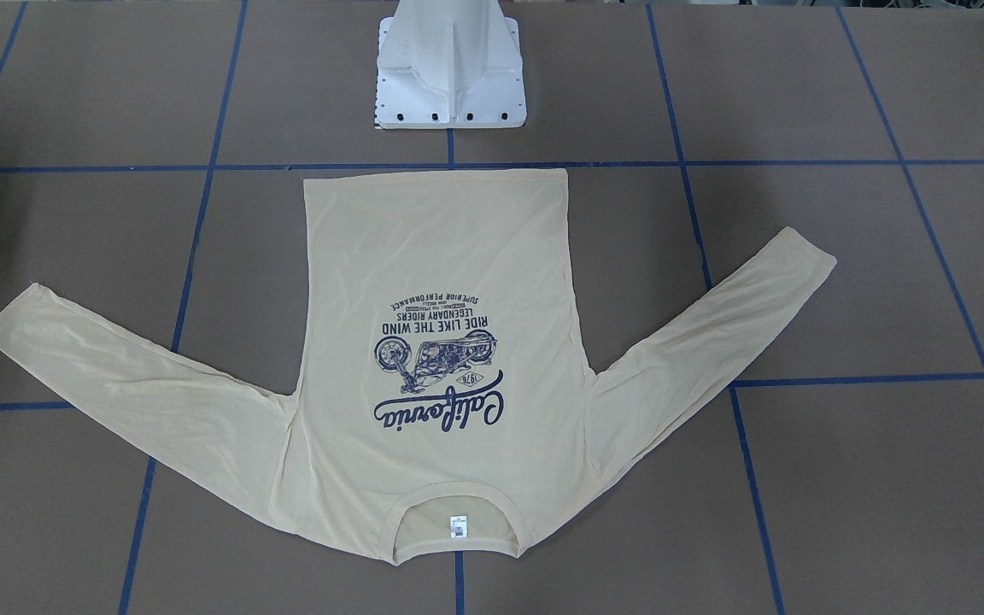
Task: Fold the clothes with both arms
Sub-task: 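Move the right gripper toward the sleeve cuff nearest it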
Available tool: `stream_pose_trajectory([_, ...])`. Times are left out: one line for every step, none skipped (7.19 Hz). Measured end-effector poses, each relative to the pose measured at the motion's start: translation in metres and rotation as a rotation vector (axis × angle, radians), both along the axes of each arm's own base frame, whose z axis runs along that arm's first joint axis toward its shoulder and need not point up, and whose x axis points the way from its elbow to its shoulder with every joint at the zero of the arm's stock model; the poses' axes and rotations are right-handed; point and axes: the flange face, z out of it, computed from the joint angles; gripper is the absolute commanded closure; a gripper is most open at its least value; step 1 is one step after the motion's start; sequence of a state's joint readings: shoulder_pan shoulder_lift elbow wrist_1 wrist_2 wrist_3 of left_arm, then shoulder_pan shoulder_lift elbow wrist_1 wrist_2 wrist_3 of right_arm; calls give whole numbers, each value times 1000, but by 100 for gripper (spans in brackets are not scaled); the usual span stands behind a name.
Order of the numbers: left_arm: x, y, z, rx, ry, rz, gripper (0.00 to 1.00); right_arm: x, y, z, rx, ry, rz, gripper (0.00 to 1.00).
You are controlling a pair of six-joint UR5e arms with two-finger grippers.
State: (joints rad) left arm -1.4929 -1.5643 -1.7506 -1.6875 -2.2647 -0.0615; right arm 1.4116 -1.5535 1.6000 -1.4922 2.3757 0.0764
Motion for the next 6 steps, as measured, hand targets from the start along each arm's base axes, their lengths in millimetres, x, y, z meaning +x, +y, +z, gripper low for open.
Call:
stream_pose_trajectory([0,-1,2,2,4,2,1,-8,0,2,-6,-5,-13,0])
stream_pose_trajectory([1,-2,-1,7,10,3,1,-17,-1,3,-26,-8,-13,0])
stream_pose_trajectory([2,-2,-4,11,29,9,1,-30,-3,1,-64,-9,16,0])
stream_pose_trajectory([5,-2,-7,24,57,18,1,-47,-5,0,-102,-16,61,0])
stream_pose_trajectory([6,-2,-7,54,74,24,1,-70,-5,4,-135,-31,112,0])
stream_pose_trajectory([7,-3,-6,83,83,28,1,-93,-3,12,-152,-51,148,0])
